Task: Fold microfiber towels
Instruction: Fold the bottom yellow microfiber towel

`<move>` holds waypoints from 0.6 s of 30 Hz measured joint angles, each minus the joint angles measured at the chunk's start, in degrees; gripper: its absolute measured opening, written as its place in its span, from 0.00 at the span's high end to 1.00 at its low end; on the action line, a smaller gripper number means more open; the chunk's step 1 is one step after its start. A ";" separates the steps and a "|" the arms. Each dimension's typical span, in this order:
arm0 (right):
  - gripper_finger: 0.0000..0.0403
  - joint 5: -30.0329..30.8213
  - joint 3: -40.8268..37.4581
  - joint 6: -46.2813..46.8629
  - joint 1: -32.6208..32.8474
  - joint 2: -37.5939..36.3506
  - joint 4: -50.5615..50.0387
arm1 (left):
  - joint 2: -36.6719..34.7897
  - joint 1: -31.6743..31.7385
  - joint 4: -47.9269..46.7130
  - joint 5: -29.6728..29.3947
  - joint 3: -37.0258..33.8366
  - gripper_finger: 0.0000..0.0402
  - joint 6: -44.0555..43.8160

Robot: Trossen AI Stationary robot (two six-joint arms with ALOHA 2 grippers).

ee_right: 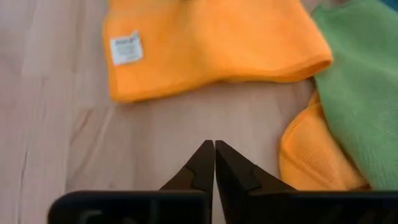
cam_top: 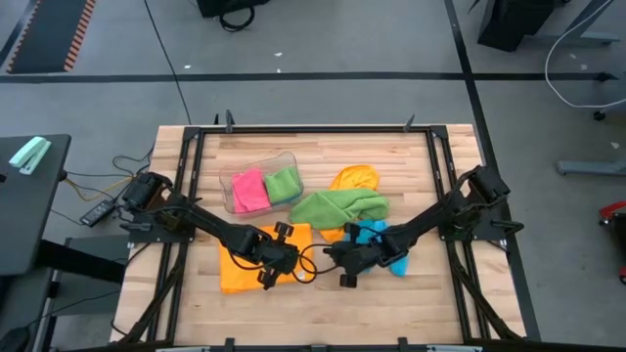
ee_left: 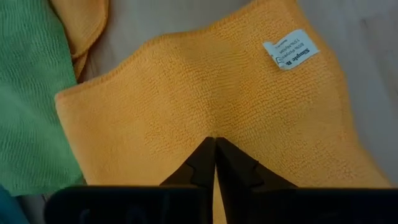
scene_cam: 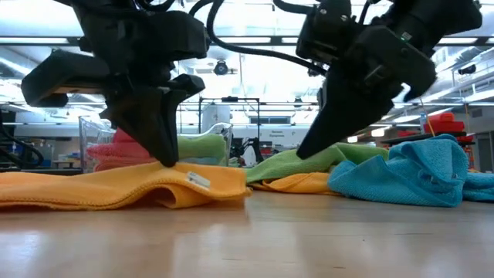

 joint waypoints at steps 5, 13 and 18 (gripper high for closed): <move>0.83 -1.14 0.01 -1.52 0.40 2.43 5.34 | 0.00 -0.37 -1.75 0.18 0.16 0.89 -1.99; 0.63 -2.34 -0.03 -2.27 0.61 6.29 11.97 | -0.28 -1.27 -4.19 0.26 0.22 0.85 -2.35; 0.56 -1.92 -0.02 -3.58 0.66 6.24 12.50 | -1.75 -1.91 -0.74 1.18 0.25 0.85 -2.71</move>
